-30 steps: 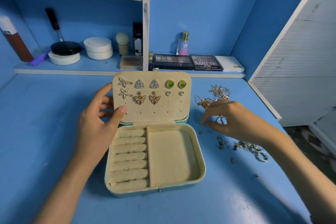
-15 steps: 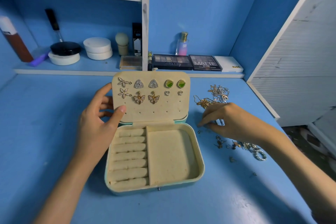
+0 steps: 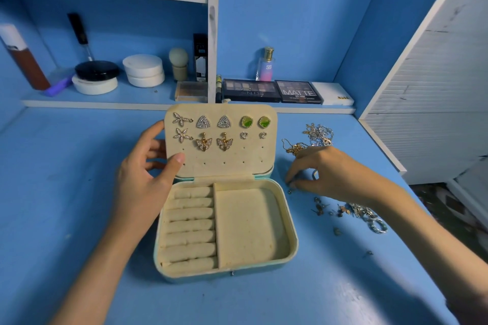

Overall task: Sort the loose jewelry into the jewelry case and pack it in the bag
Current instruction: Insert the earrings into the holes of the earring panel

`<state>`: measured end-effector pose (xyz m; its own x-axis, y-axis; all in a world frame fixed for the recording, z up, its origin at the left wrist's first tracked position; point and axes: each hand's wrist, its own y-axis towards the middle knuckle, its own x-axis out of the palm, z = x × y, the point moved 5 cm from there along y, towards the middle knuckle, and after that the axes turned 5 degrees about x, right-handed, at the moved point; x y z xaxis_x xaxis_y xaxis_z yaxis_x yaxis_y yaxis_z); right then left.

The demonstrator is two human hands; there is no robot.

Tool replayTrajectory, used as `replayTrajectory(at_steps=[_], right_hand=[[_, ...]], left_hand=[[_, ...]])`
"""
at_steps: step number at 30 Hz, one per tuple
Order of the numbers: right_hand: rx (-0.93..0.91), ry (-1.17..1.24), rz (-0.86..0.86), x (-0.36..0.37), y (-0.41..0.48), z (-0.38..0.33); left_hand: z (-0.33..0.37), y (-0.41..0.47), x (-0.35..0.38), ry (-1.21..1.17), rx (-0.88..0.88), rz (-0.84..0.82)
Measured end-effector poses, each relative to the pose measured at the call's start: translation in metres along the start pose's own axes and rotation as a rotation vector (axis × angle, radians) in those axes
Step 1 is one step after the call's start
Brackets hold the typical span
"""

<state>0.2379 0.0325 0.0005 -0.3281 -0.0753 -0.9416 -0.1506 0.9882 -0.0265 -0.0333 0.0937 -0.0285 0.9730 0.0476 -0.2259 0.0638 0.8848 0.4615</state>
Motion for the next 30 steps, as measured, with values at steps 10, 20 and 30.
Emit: replayTrajectory(at_steps=[10,20,30], right_hand=[[-0.036,-0.063,0.083,0.006,0.007,0.000],[-0.042,-0.083,0.188,0.010,0.010,0.003],[0.073,0.480,0.467,-0.036,0.016,-0.010]], left_hand=[[-0.001,0.000,-0.001,0.003,0.005,-0.003],[0.001,0.000,0.000,0.006,0.026,-0.011],[0.004,-0.001,-0.001,0.009,0.021,-0.007]])
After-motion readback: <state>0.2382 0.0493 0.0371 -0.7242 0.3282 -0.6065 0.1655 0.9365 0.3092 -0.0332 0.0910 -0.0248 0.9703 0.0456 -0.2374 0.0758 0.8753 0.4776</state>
